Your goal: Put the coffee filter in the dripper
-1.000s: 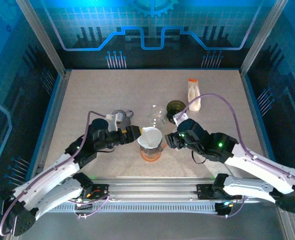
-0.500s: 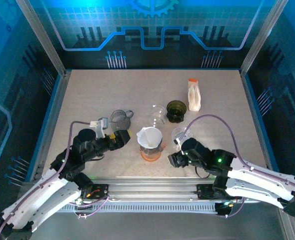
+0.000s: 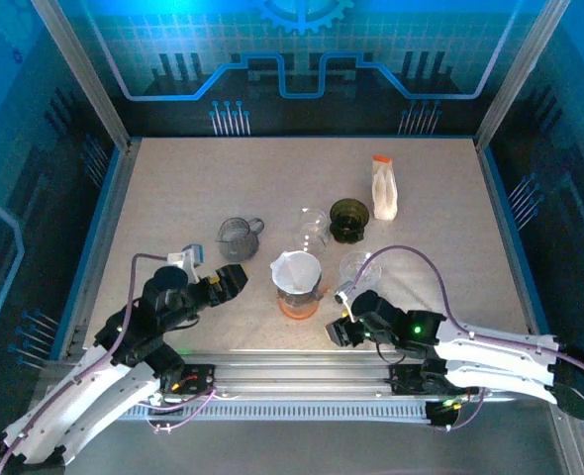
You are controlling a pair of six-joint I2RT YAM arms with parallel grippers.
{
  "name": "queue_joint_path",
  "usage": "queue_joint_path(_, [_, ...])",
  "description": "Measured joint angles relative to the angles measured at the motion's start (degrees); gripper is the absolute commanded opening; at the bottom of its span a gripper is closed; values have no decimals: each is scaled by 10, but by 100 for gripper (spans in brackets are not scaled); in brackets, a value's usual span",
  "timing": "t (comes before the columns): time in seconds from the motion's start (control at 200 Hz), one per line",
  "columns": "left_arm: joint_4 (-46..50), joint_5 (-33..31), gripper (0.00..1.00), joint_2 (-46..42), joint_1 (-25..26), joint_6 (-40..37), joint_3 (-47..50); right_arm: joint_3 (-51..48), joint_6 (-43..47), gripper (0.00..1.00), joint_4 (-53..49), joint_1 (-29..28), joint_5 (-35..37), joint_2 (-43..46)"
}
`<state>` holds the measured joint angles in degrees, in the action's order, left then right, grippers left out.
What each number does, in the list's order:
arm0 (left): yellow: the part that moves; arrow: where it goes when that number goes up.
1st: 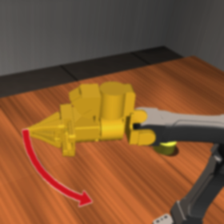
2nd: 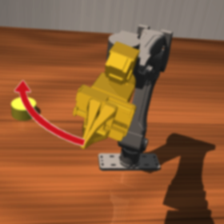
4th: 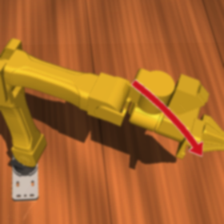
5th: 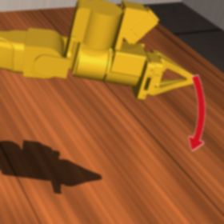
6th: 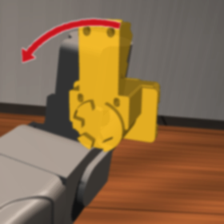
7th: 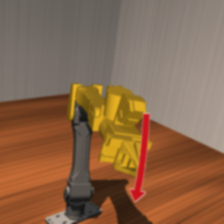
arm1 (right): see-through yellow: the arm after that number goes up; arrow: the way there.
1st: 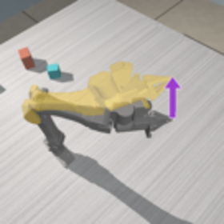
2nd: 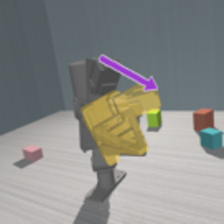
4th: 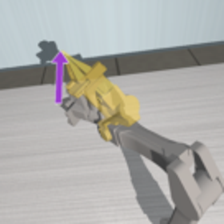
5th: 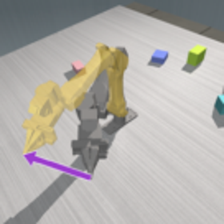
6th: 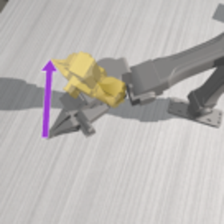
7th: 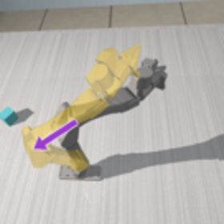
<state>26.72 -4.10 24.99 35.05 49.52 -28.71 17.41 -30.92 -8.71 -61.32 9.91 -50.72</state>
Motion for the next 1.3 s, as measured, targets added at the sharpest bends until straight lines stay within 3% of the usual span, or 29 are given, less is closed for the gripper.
queue_joint_path(0.505, [15,-13,99,-6,0,12,0,-31,-6,41,192,45,-89,-131])
queue_joint_path(1.301, [35,-20,99,-22,-1,15,0,-36,-28,32,404,59,-105,-287])
